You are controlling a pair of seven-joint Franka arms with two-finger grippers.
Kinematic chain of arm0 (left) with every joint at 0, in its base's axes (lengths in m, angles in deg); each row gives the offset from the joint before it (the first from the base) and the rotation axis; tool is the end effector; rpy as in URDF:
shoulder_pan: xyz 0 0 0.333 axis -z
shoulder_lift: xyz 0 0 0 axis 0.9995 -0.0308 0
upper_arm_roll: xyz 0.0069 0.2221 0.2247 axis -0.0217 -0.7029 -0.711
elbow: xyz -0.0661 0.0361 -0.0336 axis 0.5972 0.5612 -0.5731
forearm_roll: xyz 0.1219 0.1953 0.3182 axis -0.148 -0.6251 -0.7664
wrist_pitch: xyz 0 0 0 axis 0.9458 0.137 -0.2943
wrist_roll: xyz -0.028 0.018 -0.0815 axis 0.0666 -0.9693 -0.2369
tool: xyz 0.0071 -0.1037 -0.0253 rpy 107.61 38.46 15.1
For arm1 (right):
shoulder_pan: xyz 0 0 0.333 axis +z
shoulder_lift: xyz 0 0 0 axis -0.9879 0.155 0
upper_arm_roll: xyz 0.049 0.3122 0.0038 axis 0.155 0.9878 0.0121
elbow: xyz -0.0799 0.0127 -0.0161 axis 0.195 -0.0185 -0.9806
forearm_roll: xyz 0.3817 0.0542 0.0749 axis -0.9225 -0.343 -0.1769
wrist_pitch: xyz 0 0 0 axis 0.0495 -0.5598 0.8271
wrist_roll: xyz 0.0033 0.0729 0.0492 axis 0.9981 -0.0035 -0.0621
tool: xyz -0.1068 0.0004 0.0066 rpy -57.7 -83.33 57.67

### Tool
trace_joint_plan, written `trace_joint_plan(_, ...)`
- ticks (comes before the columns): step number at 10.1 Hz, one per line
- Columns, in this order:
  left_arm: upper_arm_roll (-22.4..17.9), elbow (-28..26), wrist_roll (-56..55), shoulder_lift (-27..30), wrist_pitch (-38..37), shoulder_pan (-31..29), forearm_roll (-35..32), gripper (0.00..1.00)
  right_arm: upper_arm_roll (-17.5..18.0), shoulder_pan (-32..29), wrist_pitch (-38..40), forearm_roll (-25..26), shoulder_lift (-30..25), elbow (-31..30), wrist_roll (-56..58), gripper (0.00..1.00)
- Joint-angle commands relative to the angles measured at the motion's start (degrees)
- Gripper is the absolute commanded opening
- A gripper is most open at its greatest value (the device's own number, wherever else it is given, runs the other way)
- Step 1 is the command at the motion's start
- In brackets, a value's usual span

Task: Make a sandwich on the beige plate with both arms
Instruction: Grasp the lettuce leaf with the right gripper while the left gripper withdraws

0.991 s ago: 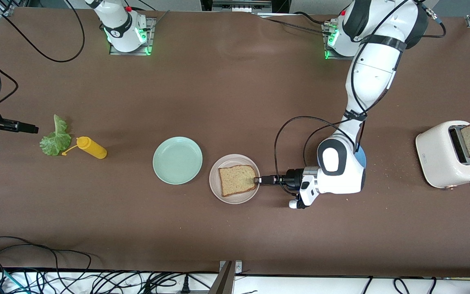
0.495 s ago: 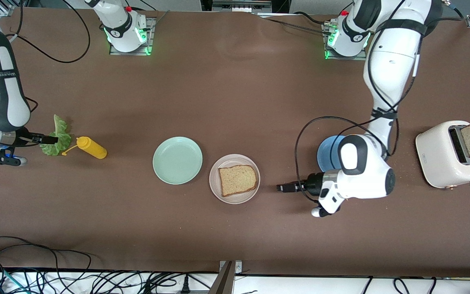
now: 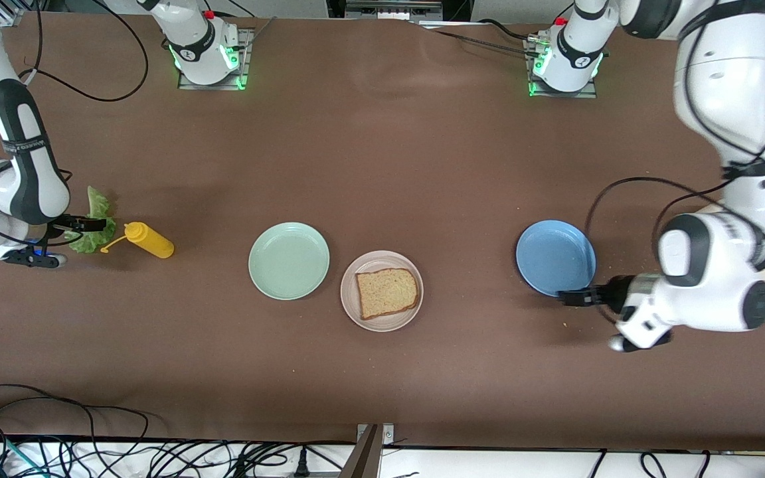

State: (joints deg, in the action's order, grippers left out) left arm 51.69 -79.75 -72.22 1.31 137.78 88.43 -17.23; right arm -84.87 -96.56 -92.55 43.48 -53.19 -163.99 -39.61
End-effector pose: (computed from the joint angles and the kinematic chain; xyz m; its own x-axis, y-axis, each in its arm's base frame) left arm 0.7206 -0.0046 0.3025 0.9441 0.1629 -0.2865 0.2347 -0.9426 0.2375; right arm 0.5656 -0.2275 0.1742 0.9128 -0.1205 -0.3901 -0.1066 -0.9926 0.0574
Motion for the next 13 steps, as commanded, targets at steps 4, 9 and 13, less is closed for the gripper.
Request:
trace_joint_plan(4,0.5,-0.6,-0.6,7.1,-2.9,-4.9,-10.9,1.0,0.2,-0.4,-1.1,0.7,0.4,-1.2,0.3,0.0)
trace_joint_plan(9,0.9,-0.8,-0.3,13.3,-4.4,-4.3,-13.5,1.0,0.9,-0.1,1.4,0.6,-3.8,0.0,0.9,0.0)
trace_joint_plan(13,2.3,-0.6,0.8,16.4,-9.6,-4.0,-17.3,1.0,4.0,0.4,19.5,0.4,-8.3,11.0,1.0,0.0)
